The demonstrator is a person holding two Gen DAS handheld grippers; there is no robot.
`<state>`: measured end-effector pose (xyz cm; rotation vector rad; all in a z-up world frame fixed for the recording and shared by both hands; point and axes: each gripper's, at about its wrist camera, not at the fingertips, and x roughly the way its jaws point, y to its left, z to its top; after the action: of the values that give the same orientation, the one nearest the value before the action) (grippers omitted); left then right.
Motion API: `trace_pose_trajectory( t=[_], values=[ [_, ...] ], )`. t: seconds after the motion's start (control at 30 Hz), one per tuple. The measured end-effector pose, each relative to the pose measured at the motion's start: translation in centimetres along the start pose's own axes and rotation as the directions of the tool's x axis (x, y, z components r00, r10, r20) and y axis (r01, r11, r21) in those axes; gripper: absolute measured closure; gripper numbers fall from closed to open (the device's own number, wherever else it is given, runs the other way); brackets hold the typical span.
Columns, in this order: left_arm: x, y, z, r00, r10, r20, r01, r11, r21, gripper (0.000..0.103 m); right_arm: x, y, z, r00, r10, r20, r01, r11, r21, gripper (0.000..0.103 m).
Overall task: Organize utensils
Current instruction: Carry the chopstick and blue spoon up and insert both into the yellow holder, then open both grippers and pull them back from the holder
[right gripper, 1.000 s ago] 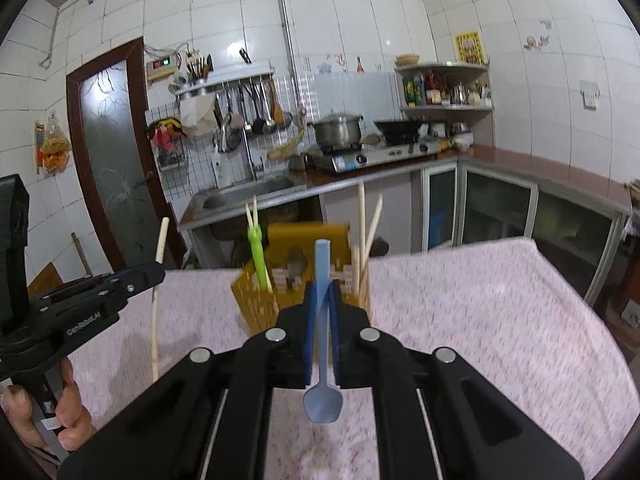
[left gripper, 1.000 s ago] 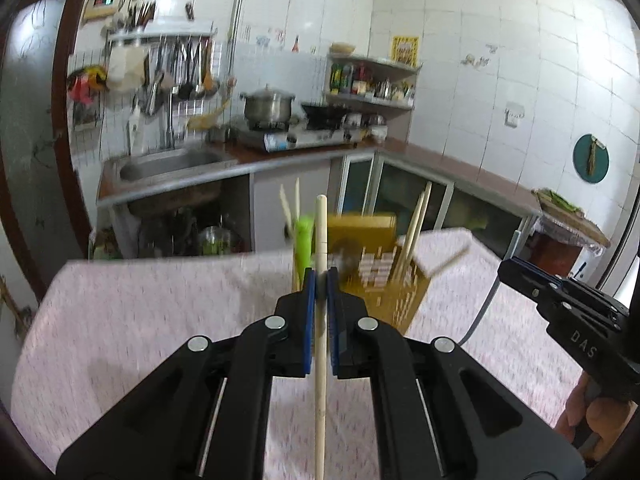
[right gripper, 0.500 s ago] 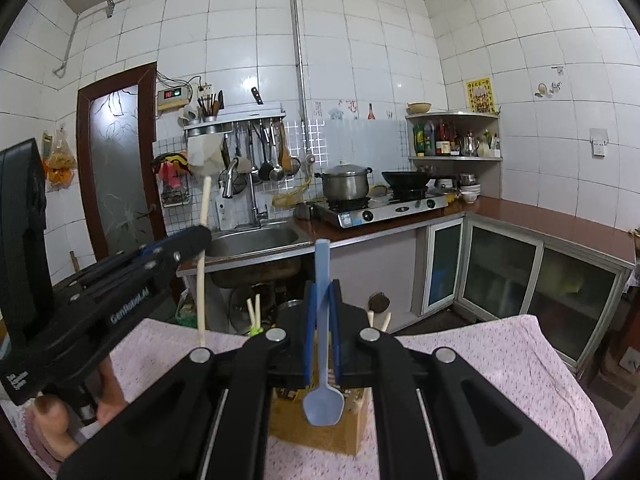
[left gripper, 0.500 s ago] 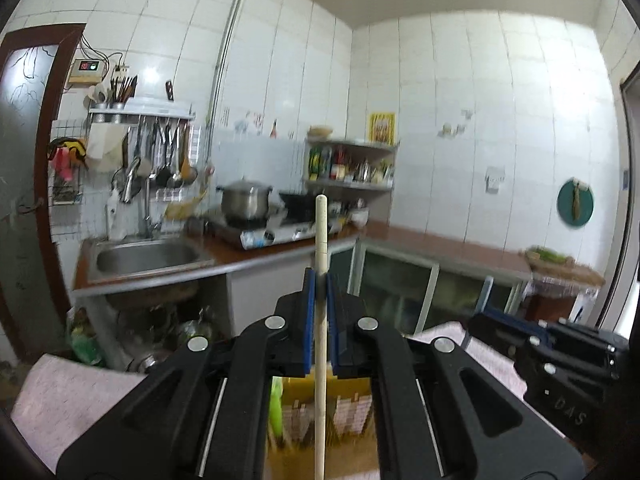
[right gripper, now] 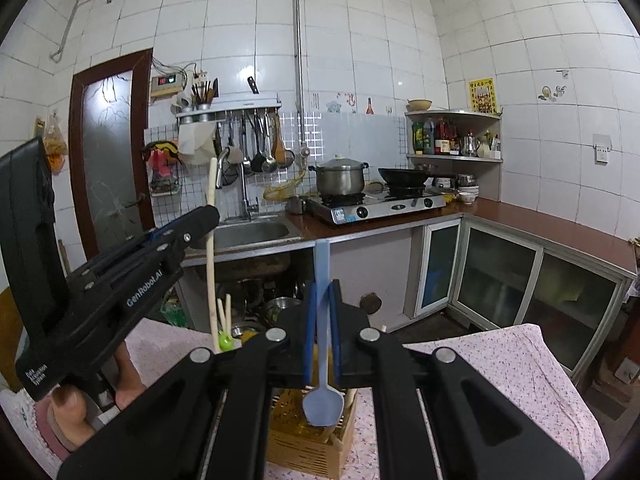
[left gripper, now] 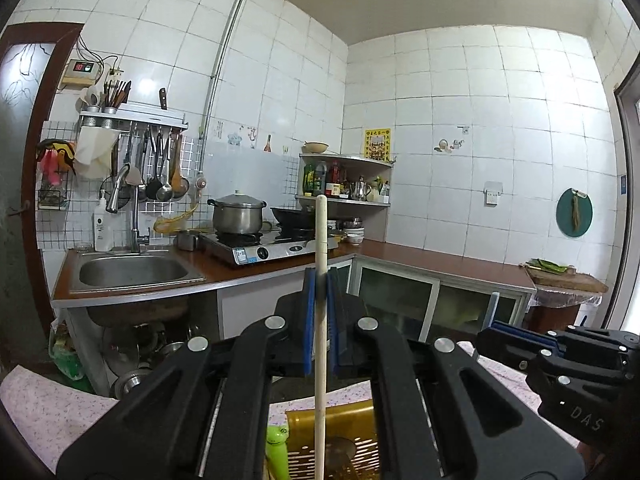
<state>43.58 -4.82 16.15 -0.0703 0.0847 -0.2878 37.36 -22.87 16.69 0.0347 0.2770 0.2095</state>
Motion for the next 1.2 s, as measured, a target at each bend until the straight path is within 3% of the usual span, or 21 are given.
trace_pose_trajectory(
  t=[0.23, 0.53, 0.73, 0.93, 1.0, 1.13, 1.17, 1.2],
  values=[
    [0.2, 0.3, -1.6, 1.000, -0.011, 0.009, 0.011, 0.999, 0.038, 0.098, 0.9, 0.4, -1.3, 1.000, -0.010, -0.026, 0.010, 1.000, -0.013, 0.096],
    [-0.4, 2.0, -7.2, 0.989, -0.001, -0.148, 0.001, 1.000, 0.000, 0.098, 2.1, 0.5, -3.8, 0.999, -0.015, -0.052, 0.015, 1.000, -0.001, 0.096],
    [-1.8, 2.6, -8.8, 0.982, -0.002, -0.190, -0.005, 0.999, -0.038, 0.098, 0.7, 0.9, -3.8, 0.998, 0.034, -0.053, -0.033, 0.999, 0.023, 0.096],
    [-2.2, 3.1, -9.0, 0.975, 0.013, -0.224, -0.025, 0.998, -0.050, 0.098, 2.2, 1.4, -4.0, 0.991, 0.013, -0.130, -0.013, 1.000, 0.000, 0.096],
    [-2.6, 3.2, -8.8, 0.974, 0.018, -0.226, -0.029, 0.999, -0.046, 0.095, 3.1, 1.2, -4.9, 0.988, 0.019, -0.151, -0.018, 1.000, 0.008, 0.096],
    [-3.9, 3.2, -8.2, 0.971, 0.030, -0.237, -0.042, 0.998, -0.045, 0.070, 3.3, 0.6, -6.1, 0.993, 0.011, -0.119, -0.009, 1.000, 0.017, 0.094],
    [-4.5, 3.3, -7.9, 0.971, 0.031, -0.239, -0.044, 0.998, -0.047, 0.065, 3.3, 0.3, -6.3, 0.994, 0.005, -0.113, -0.001, 1.000, 0.030, 0.092],
    [-5.5, 3.4, -7.5, 0.970, 0.042, -0.238, -0.056, 0.997, -0.049, 0.063, 3.0, 0.1, -6.4, 0.995, 0.000, -0.101, 0.004, 0.999, 0.044, 0.080]
  ],
)
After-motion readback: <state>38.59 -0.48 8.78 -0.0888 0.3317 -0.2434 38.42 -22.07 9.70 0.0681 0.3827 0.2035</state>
